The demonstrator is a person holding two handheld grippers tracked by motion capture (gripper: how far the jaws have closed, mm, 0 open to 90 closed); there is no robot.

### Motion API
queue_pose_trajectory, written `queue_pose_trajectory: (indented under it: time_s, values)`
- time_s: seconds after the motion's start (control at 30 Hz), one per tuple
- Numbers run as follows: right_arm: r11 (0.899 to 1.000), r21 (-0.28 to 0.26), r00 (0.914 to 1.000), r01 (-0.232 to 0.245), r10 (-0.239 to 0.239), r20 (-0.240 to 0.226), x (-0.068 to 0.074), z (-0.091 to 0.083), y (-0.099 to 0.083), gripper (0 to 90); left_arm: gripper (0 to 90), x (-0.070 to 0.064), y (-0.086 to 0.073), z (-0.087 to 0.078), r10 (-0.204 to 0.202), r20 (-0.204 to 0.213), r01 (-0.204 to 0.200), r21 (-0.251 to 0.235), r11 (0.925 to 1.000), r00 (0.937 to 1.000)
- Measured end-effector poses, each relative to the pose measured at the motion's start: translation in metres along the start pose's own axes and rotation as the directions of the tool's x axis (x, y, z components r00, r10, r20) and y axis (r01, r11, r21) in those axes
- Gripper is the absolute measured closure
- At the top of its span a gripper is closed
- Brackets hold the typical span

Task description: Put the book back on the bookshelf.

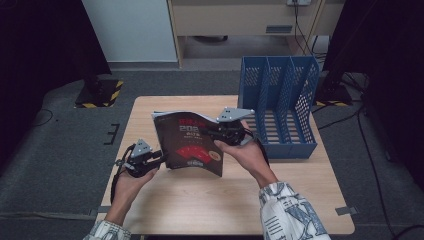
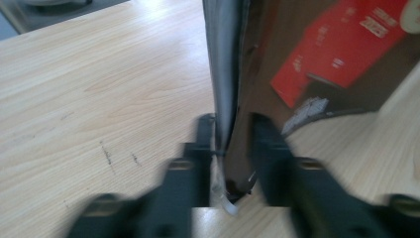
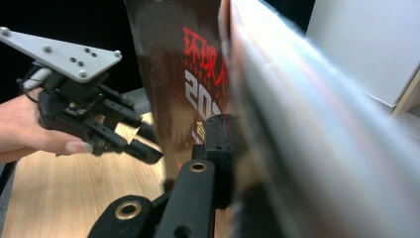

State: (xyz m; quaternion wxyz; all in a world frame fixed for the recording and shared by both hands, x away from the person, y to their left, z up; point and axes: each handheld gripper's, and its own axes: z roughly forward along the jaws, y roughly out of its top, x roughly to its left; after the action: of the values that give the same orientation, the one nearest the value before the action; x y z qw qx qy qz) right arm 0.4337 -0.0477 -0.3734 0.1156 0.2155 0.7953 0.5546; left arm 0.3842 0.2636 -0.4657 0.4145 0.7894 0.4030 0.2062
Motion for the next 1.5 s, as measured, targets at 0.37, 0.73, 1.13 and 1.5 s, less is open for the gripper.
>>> queue_pose_trajectory:
  time_s: [0.37, 0.73, 1.13, 1.5]
  values:
    - [1.000, -0.023, 0.9991, -0.005, 0.006, 0.042, 0.001, -0.007, 0.005, 86.9, 12.5, 0.013, -0.023, 0.010, -0.130, -0.043, 0.132, 0.044, 0.9903, 0.9906]
    - [1.000, -0.018, 0.9966, 0.000, 0.001, 0.082, 0.003, -0.014, 0.012, 87.0, 6.2, 0.022, -0.037, 0.011, -0.173, -0.049, 0.177, 0.083, 0.9807, 0.9836]
    - [0.999, -0.041, 0.9958, -0.015, 0.018, 0.090, 0.003, -0.020, 0.019, 87.0, 6.5, 0.024, -0.047, 0.016, -0.148, -0.060, 0.156, 0.169, 0.9732, 0.9872]
    - [0.998, -0.061, 0.9951, -0.018, 0.023, 0.097, 0.005, -0.026, 0.028, 87.0, 6.5, 0.027, -0.052, 0.020, -0.145, -0.095, 0.162, 0.215, 0.9630, 0.9849]
